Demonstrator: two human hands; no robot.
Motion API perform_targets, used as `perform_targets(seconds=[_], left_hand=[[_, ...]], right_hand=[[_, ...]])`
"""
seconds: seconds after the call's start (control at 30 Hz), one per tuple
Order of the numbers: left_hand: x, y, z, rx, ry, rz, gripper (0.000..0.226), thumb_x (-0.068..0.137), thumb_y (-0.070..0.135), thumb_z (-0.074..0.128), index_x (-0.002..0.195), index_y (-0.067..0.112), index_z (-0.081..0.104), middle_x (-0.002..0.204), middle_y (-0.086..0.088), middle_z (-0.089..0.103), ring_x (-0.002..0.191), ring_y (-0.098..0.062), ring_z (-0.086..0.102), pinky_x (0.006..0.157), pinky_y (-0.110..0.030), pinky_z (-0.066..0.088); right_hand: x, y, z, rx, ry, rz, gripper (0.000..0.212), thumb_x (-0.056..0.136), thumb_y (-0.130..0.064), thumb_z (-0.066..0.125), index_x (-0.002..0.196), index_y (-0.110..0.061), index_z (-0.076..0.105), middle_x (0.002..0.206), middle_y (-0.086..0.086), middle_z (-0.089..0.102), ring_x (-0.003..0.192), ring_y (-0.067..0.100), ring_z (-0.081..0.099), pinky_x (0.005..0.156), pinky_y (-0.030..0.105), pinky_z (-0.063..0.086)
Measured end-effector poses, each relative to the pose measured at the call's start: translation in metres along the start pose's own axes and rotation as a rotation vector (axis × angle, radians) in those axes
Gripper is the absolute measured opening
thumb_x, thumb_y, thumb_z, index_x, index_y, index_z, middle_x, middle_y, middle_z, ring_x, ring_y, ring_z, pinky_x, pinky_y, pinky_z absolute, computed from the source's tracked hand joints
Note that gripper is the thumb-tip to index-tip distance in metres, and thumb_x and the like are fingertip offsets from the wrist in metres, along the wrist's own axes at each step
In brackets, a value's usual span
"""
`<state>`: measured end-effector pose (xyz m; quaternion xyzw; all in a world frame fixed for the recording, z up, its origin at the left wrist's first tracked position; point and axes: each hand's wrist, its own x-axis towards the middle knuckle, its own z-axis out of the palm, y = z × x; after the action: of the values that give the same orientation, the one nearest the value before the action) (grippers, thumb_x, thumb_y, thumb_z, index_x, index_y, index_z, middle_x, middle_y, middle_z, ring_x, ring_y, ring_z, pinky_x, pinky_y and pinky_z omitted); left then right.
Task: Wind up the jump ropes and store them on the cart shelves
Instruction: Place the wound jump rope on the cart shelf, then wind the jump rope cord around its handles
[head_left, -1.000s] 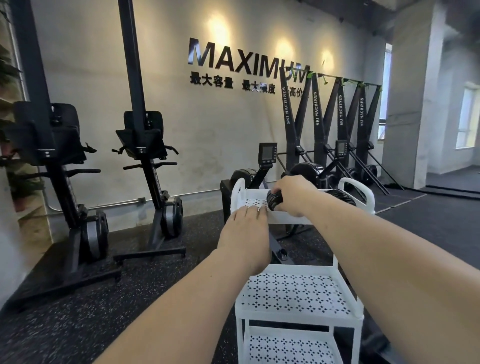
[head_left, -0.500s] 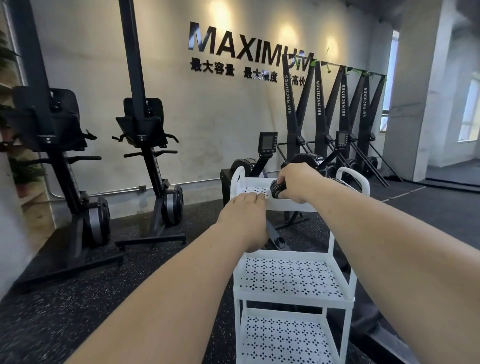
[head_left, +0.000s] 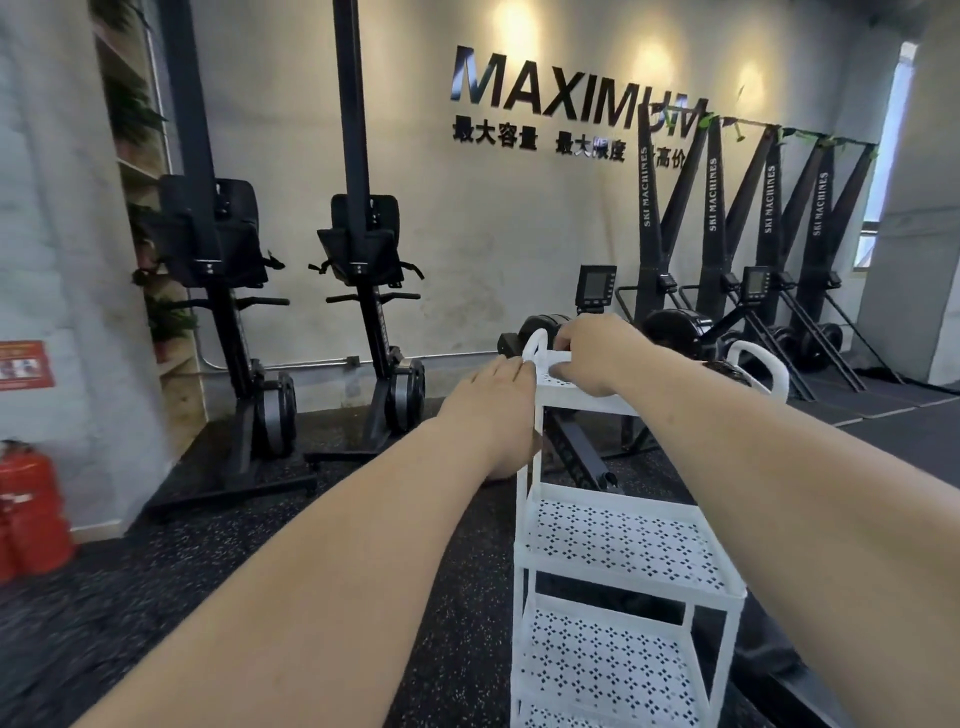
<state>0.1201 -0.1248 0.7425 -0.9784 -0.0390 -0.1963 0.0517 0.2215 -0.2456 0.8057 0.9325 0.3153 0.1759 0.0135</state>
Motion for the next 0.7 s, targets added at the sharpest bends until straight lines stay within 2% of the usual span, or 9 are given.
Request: perform_targets(seconds=[0.13, 0.27, 0.37, 0.43, 0.57, 0.7], left_hand=[[-0.049, -0.026, -0.022, 0.042, -0.023, -0.091, 0.085, 0.102, 0.038, 0.063, 0.167, 0.008, 0.019, 0.174, -0.012, 0.023, 0.161, -0.030, 0.020, 0.131, -0.042, 0.020], [-0.116, -0.053, -0.044, 0.064, -0.031, -0.178, 0.077, 0.099, 0.039, 0.067, 0.161, 0.010, 0.033, 0.164, -0.011, 0.040, 0.151, -0.030, 0.037, 0.125, -0.043, 0.034], [-0.171, -0.071, -0.052, 0.064, -0.044, -0.235, 0.068, 0.098, 0.039, 0.066, 0.155, 0.012, 0.041, 0.158, -0.010, 0.047, 0.145, -0.030, 0.044, 0.122, -0.045, 0.038], [-0.208, -0.081, -0.053, 0.072, -0.072, -0.272, 0.071, 0.099, 0.039, 0.065, 0.158, 0.010, 0.038, 0.162, -0.011, 0.043, 0.150, -0.030, 0.041, 0.125, -0.046, 0.035], [-0.276, -0.099, -0.047, 0.087, -0.127, -0.328, 0.072, 0.100, 0.040, 0.064, 0.159, 0.009, 0.036, 0.163, -0.011, 0.042, 0.150, -0.030, 0.041, 0.124, -0.046, 0.036], [-0.331, -0.114, -0.033, 0.070, -0.199, -0.359, 0.082, 0.103, 0.042, 0.062, 0.167, 0.008, 0.023, 0.172, -0.011, 0.030, 0.158, -0.029, 0.030, 0.128, -0.046, 0.030]], right_hand=[[-0.025, -0.045, -0.012, 0.075, 0.034, -0.099, 0.043, 0.105, -0.045, 0.061, 0.138, -0.017, 0.067, 0.139, 0.010, 0.066, 0.126, 0.033, 0.062, 0.105, 0.041, 0.052], [-0.058, -0.102, -0.014, 0.175, 0.010, -0.165, 0.040, 0.104, -0.039, 0.065, 0.139, -0.021, 0.067, 0.140, 0.009, 0.066, 0.127, 0.031, 0.062, 0.106, 0.037, 0.047], [-0.089, -0.147, -0.007, 0.226, -0.002, -0.240, 0.033, 0.103, -0.039, 0.066, 0.128, -0.020, 0.073, 0.130, 0.008, 0.071, 0.117, 0.029, 0.066, 0.103, 0.038, 0.053], [-0.112, -0.175, 0.000, 0.244, -0.006, -0.286, 0.035, 0.101, -0.045, 0.066, 0.125, -0.020, 0.074, 0.128, 0.006, 0.072, 0.116, 0.028, 0.066, 0.101, 0.041, 0.055], [-0.155, -0.228, 0.020, 0.298, -0.057, -0.346, 0.041, 0.100, -0.047, 0.068, 0.132, -0.023, 0.070, 0.136, 0.005, 0.068, 0.121, 0.029, 0.065, 0.100, 0.038, 0.053], [-0.191, -0.270, 0.042, 0.336, -0.118, -0.370, 0.042, 0.101, -0.048, 0.067, 0.136, -0.024, 0.068, 0.137, 0.003, 0.068, 0.121, 0.026, 0.065, 0.101, 0.039, 0.054]])
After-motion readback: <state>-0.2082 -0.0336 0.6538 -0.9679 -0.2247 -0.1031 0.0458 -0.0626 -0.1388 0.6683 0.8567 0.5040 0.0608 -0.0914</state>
